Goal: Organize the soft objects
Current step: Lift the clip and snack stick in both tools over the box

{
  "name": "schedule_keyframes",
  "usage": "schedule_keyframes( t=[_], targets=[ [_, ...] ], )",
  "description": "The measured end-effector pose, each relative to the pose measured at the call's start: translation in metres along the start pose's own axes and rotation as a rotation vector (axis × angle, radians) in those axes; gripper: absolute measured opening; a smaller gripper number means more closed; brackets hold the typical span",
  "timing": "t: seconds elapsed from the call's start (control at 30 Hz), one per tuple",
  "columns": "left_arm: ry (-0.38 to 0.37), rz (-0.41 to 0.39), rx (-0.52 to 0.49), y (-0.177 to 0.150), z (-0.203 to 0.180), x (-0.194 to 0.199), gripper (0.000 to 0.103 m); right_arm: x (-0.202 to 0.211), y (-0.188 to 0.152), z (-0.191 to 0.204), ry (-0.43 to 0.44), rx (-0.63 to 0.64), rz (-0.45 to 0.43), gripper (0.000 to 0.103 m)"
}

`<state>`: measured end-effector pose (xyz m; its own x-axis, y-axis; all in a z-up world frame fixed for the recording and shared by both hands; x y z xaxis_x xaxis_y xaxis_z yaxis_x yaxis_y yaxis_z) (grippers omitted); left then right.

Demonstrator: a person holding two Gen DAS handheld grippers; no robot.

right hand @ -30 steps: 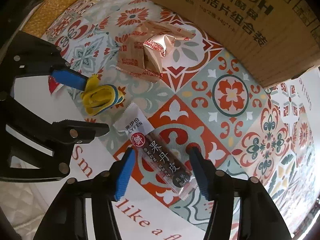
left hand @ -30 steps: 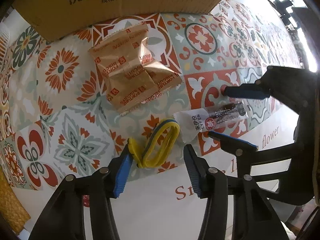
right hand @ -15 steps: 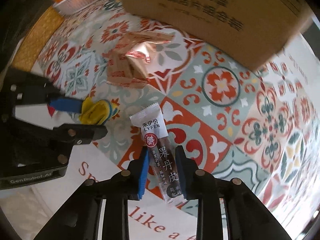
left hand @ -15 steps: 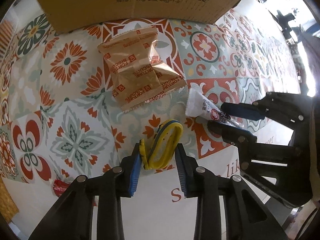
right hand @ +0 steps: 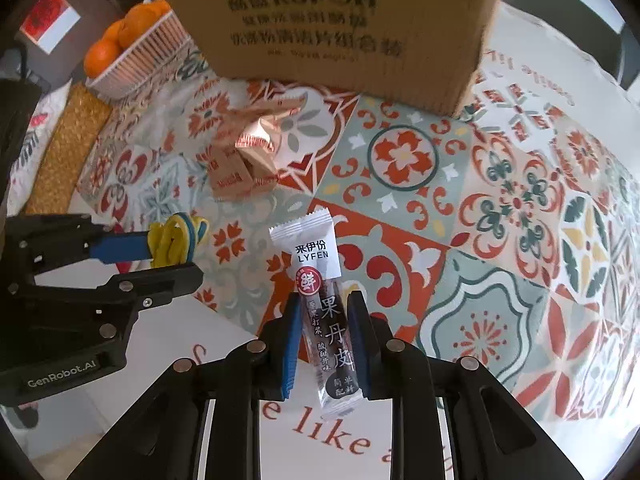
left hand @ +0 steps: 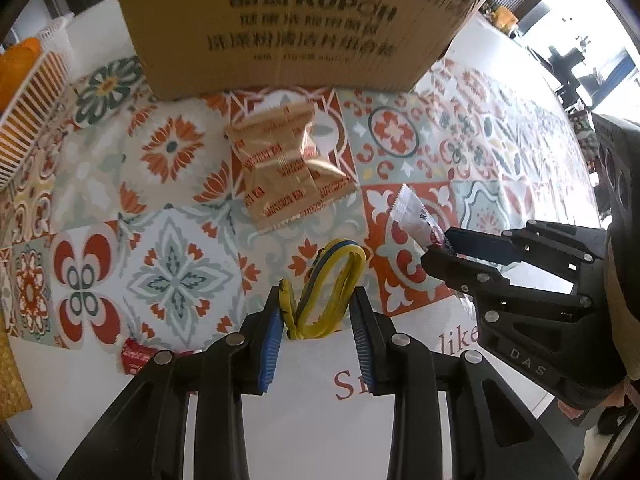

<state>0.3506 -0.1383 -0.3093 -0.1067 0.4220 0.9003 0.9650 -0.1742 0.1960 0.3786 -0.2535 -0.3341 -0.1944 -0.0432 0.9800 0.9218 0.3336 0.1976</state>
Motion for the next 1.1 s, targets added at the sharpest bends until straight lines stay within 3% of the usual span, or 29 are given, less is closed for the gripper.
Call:
schedule_keyframes(
  t=[0.3, 1.1],
  targets=[
    [0.036, -0.122, -0.023, 0.009, -0.006, 0.047, 0.033, 0.040, 0.004, -0.021, -0.013, -0.092, -0.096, 0.024],
    [0.025, -0.369, -0.081, 0.050, -0.037, 0.134, 0.033, 0.146, 0.049, 0.004, 0.009, -0.182, -0.390, 0.023]
  ],
)
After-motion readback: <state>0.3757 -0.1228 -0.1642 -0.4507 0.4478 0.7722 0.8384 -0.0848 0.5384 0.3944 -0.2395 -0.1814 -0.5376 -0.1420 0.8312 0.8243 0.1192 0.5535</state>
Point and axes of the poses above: each gripper's, at about its wrist camera, not at the fingertips, and x roughly against the way its jaws point, z to its left, y to its top, the point moved 8 cm from there along -x, roughly the way its jaws point, and after that the axes turned 11 degrees about -y, right-handed, at the moved point
